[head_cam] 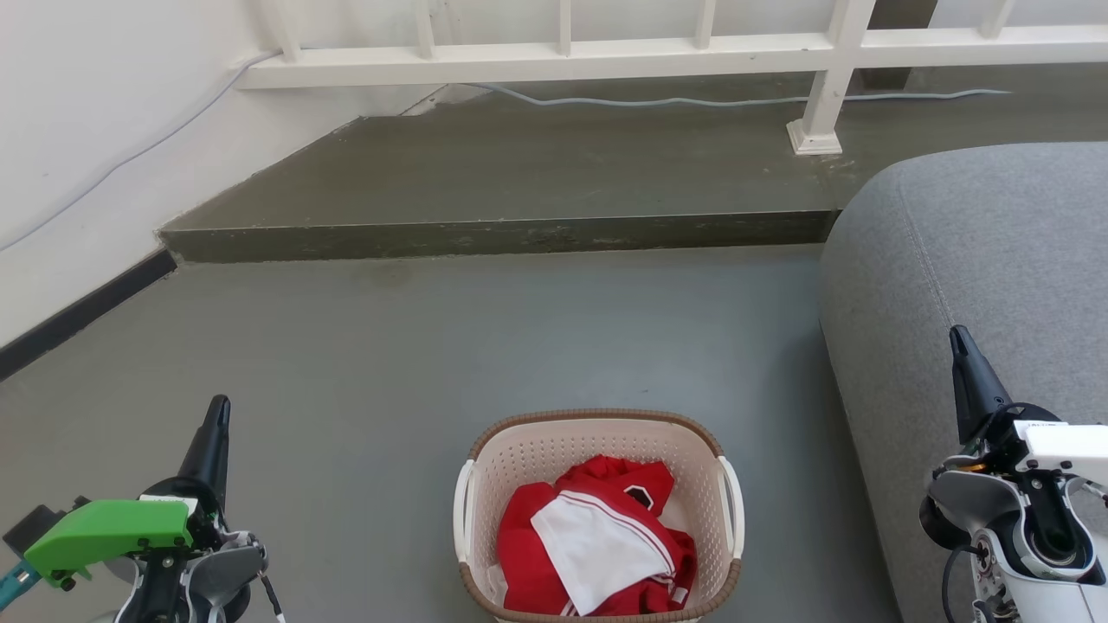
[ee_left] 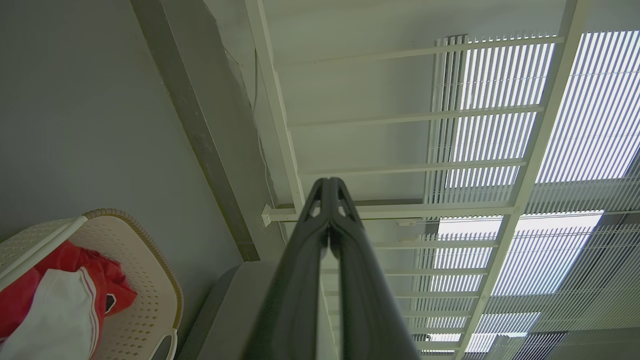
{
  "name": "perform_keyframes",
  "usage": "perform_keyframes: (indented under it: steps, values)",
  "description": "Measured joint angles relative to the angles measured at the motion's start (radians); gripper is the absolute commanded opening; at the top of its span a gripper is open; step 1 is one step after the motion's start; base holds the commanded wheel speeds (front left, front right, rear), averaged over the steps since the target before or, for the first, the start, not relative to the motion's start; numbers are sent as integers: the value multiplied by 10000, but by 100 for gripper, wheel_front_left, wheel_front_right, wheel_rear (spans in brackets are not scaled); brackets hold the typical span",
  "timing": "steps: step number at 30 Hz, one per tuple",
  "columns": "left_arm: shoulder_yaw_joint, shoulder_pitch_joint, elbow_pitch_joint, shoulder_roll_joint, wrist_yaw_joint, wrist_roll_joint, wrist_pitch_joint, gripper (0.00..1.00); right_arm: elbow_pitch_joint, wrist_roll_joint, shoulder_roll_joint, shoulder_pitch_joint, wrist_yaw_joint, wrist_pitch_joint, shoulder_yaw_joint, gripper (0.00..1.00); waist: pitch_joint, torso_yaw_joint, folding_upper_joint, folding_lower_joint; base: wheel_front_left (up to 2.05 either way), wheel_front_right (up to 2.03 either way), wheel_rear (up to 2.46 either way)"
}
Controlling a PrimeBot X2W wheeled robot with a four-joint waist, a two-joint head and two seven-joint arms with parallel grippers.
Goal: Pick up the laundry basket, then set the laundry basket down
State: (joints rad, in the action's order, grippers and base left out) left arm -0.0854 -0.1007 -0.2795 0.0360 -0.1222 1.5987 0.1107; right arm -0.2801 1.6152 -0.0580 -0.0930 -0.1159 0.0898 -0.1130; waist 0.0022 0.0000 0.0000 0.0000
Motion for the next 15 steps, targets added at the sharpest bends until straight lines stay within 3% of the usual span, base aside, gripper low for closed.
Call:
perform_keyframes:
  steps: [15]
  values:
    - [0,1,4,0,0,0,0,0,2,0,4,1,-2,0,-10,0,0,0,0,0,0,0,0]
